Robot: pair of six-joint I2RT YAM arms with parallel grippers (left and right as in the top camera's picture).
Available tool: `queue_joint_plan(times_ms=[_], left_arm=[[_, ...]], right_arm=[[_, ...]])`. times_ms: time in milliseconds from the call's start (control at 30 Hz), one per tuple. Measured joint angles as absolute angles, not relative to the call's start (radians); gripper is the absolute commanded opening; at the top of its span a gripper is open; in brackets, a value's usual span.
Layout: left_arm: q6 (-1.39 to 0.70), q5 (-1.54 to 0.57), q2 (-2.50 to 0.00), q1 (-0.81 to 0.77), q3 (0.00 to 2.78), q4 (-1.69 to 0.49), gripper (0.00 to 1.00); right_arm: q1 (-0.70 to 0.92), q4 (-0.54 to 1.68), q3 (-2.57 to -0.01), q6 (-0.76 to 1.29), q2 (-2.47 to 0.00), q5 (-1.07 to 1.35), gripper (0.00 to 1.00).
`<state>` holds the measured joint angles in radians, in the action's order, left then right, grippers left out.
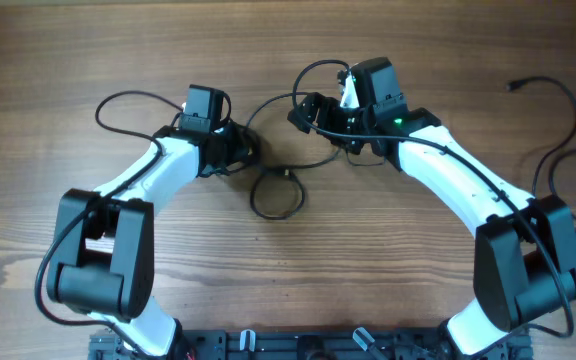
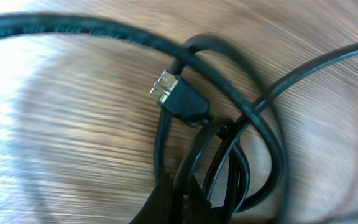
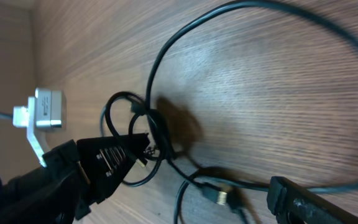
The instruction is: Untangle cables
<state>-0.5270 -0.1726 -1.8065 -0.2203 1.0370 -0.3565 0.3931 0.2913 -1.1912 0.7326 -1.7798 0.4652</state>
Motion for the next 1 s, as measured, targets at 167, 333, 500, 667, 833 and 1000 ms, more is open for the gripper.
queue_joint_plan(times_ms=[167, 333, 500, 667, 833, 1000], left_arm=[[-0.330, -0.285, -1.796, -0.221, 1.037, -0.335, 0.04], [-0.238, -0.315, -1.796, -0.221, 1.037, -0.333, 0.04], [-0.217, -0.321, -1.795, -0.221, 1.037, -0.328, 0.04], [-0.210, -0.322, -1.795, -0.220, 1.037, -0.323, 0.04], [-0.210, -0.324, -1.795, -0.221, 1.037, -0.318, 0.04], [-0.210, -0.324, -1.795, -0.221, 1.037, -0.316, 0.04]], right_arm=[[0.393, 0.239, -1.190, 0.737, -1.843, 0.529, 0.99], [0.393, 0.064, -1.186, 0.738, -1.956, 0.627, 0.99], [0.393, -0.140, -1.182, 0.745, -2.069, 0.678, 0.98], [0.402, -0.298, -1.182, 0.793, -2.119, 0.691, 0.89], [0.445, -0.342, -1.182, 0.814, -2.128, 0.664, 0.58], [0.448, -0.390, -1.182, 0.834, -2.128, 0.648, 0.39]])
